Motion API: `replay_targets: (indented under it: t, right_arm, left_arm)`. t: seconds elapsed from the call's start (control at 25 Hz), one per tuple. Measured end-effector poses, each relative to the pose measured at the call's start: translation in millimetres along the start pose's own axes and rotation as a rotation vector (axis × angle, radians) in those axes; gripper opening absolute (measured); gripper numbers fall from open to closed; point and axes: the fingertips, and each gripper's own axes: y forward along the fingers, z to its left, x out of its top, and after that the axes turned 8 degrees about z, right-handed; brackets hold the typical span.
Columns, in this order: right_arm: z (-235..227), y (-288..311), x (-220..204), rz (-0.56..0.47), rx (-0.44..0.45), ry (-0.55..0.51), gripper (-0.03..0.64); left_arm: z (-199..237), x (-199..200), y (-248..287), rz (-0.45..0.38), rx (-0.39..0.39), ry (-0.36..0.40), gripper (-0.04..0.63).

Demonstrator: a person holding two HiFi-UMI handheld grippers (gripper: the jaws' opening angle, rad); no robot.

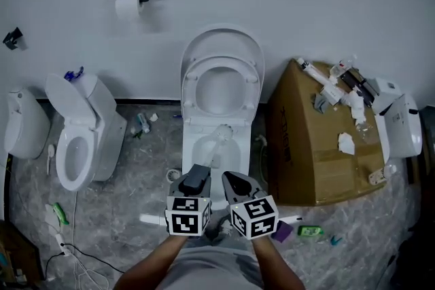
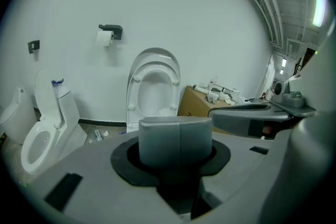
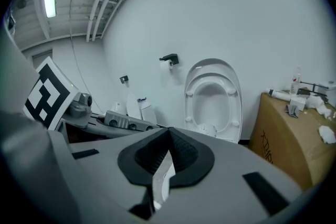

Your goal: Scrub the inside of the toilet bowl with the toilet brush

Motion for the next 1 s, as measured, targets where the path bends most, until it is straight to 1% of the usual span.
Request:
replay_targets:
  t: [0.12, 0.28, 0.52, 0.76, 1.0]
  right_arm:
    - [5, -8, 15, -0.032, 0.001, -0.023, 0.0]
    - [13, -16, 28, -0.047, 0.002, -0.046, 0.0]
    - [21, -24, 35, -0.092, 0.012, -0.056, -0.002]
    - [23, -24, 40, -0.104, 0.002, -0.067, -0.002]
    - [26, -24, 36, -0.097, -0.004, -0.059, 0.0]
  left_arm:
    - [-6, 13, -13, -0.043, 0.003, 0.012, 0.153]
    - [-11, 23, -25, -0.09, 0.014, 0.021, 0.153]
    - [-13, 33, -34, -0.147, 0.018, 0.025, 0.153]
    - [-12, 34, -36, -0.154, 0.011, 0.023, 0.153]
    - [-10, 31, -39, -0.154, 0.007, 0.01, 0.153]
